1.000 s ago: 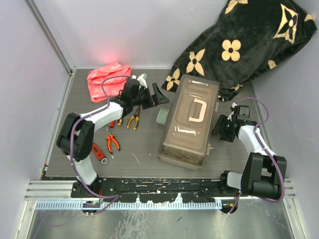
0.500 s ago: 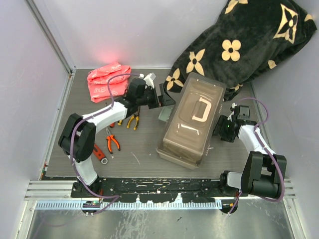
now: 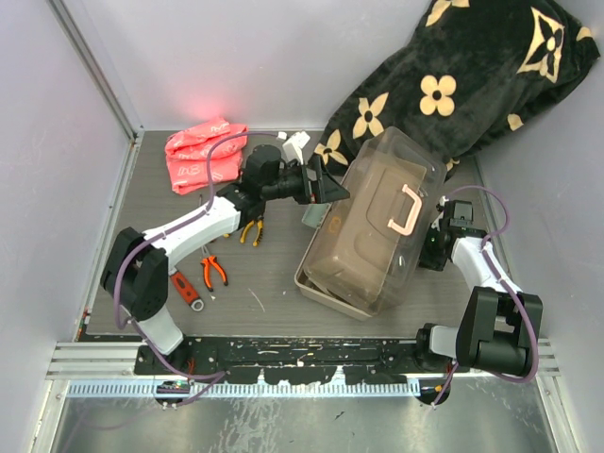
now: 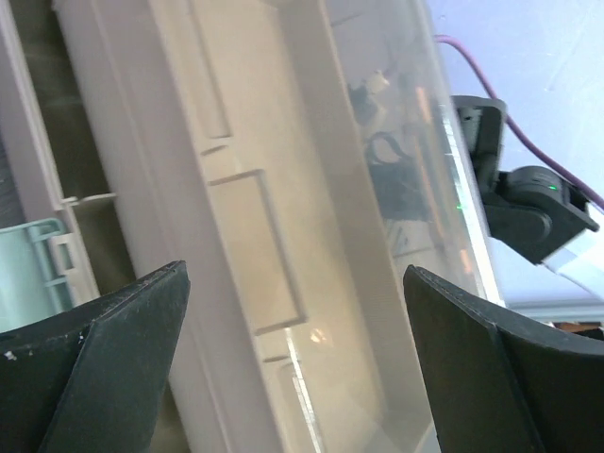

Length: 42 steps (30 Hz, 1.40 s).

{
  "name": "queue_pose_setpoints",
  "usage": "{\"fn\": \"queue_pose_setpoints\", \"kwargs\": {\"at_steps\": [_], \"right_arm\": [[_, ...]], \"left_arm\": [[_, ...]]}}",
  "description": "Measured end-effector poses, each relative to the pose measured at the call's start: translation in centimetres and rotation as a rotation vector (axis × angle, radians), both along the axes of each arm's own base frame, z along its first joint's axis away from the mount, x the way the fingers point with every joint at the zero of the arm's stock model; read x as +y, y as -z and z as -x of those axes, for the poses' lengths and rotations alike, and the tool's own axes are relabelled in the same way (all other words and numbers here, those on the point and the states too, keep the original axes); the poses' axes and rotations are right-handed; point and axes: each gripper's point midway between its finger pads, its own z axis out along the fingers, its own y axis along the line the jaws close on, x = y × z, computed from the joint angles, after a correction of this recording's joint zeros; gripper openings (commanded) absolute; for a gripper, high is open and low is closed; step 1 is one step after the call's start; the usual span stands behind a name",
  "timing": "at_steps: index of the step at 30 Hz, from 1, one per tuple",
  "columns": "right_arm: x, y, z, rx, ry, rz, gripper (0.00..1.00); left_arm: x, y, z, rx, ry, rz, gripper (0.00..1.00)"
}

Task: Pack the tool kit

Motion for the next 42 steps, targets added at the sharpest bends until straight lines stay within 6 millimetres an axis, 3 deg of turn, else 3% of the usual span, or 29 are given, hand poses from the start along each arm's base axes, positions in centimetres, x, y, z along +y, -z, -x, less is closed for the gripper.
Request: {"fn": "queue_pose_setpoints", "kwargs": {"at_steps": [15,25,31,35,42], "right_arm": [[-0.1,-0.1,0.2,0.007,0.021,-0.001,0.66],[-0.3,-1.1,0.5,-0.011,0.054,0.009,0.67],[-1.2,-1.5,0.6,-0.002,0.078,0.056,0.77],[-2.9,-3.0,0.9,-0.037,0.149,0.142,0.82],[-6.7,-8.3,0.7,-0.168,0.293,0.305,0.84]], "left_arm": [[-2.0,-2.8,3.0,-0.007,0.100,0.093,0.98],[-2.9,-3.3,4.7,0.040,0.149,0.126,0.99],[-3.2,-3.6,5.2,0.070,0.159,0.155,1.00],[-3.2,-3.7,5.4,0.080,0.163,0.162,1.00],[-3.3,-3.8,5.5,0.102,0.166,0.168,1.00]]}}
